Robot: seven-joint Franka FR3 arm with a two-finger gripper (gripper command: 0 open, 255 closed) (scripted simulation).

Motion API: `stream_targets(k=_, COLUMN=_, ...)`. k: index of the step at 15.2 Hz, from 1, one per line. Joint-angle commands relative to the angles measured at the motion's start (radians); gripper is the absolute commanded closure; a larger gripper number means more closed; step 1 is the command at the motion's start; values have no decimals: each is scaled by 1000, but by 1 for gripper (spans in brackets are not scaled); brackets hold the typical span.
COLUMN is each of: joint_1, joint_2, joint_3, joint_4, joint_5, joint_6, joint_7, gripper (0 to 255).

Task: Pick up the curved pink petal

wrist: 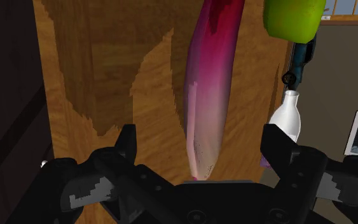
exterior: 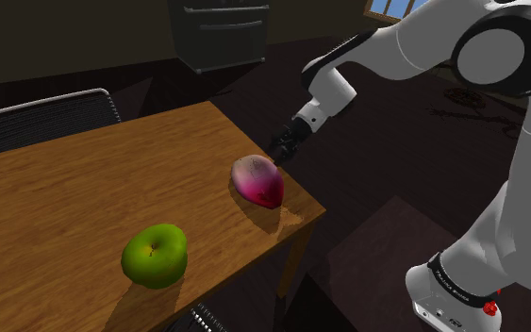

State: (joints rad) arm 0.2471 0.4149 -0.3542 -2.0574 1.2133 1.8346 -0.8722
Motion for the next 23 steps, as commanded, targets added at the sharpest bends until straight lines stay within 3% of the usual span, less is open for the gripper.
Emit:
stream_targets(k=1, joint_1=-2, joint_2=18, joint_3=3, joint_4=9, joint_5=7, joint_6=1, joint_7=-8, gripper=0)
stream_targets(k=2, joint_1=-2, joint_2=18, joint_3=3, joint_4=9, joint_5=7, joint_6=1, joint_7=-8, gripper=0)
stream_targets(k=3, joint_1=-2, joint_2=17, joint_3=3, joint_4=7, joint_5=8, joint_6=2, joint_7=-10, gripper=255)
stream_targets(k=12, joint_1=-2, joint_2=18, joint_3=3, joint_4=9, joint_5=7, joint_6=1, joint_7=-8, gripper=255)
stream_targets(k=23, joint_1=12, joint_2=-96, joint_3=-17, joint_4=1, joint_5=-52, joint_6=-27, joint_7=91, gripper=255)
